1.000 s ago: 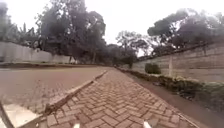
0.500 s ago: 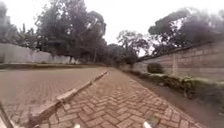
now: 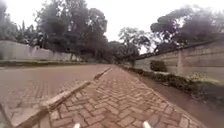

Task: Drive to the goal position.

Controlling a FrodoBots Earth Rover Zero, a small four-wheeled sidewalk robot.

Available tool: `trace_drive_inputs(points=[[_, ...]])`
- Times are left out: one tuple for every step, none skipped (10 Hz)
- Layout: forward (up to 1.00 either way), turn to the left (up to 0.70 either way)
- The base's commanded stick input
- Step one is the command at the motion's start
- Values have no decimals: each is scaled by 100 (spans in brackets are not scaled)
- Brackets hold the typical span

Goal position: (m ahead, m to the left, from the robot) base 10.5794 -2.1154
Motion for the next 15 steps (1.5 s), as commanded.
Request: trace_drive_inputs(points=[[70, 8], [70, 8], [70, 3], [70, 11], [70, -11], [70, -32], [70, -35], [70, -35], [70, 0], [70, 0], [70, 0], [70, 0], [70, 0], [70, 0], [70, 0]])
